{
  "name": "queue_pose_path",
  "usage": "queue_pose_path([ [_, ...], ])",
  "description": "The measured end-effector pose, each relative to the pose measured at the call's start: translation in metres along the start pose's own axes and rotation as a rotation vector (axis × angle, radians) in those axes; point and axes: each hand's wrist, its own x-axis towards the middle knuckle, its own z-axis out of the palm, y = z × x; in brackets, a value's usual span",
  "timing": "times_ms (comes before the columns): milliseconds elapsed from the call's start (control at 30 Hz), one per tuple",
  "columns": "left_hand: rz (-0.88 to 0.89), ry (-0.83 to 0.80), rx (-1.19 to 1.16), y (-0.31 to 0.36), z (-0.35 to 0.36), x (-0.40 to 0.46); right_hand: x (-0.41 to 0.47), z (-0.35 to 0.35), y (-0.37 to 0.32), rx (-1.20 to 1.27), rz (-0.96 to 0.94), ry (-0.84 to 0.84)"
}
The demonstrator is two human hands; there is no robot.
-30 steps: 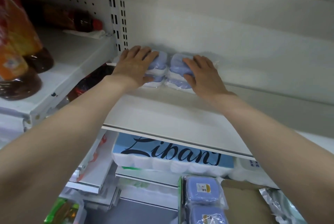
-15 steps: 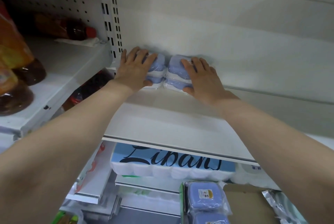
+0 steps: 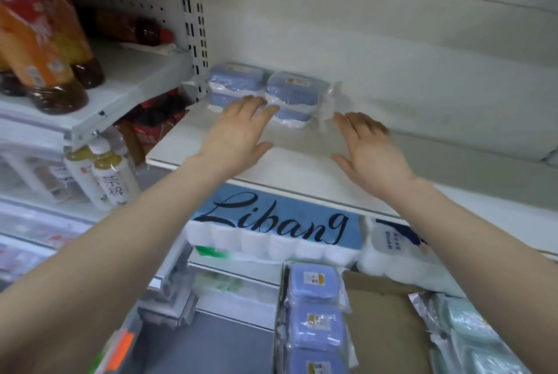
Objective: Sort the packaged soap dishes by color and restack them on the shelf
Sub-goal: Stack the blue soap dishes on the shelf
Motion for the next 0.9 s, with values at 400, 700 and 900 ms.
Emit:
queue_pose_path([
  [400, -0.144, -0.005, -0.18, 0.168, 0.006, -0.178, -0.238, -0.008, 0.015, 0.176, -0.072, -0.014],
  [700, -0.413, -0.786, -0.411, 0.303, 0.077, -0.343, -0.358, 0.07, -0.047, 0.414, -0.019, -0.48],
  [900, -0.392, -0.91, -0.35, 0.321, 0.093, -0.358, -0.341, 0.133, -0.061, 0.485, -0.008, -0.721],
])
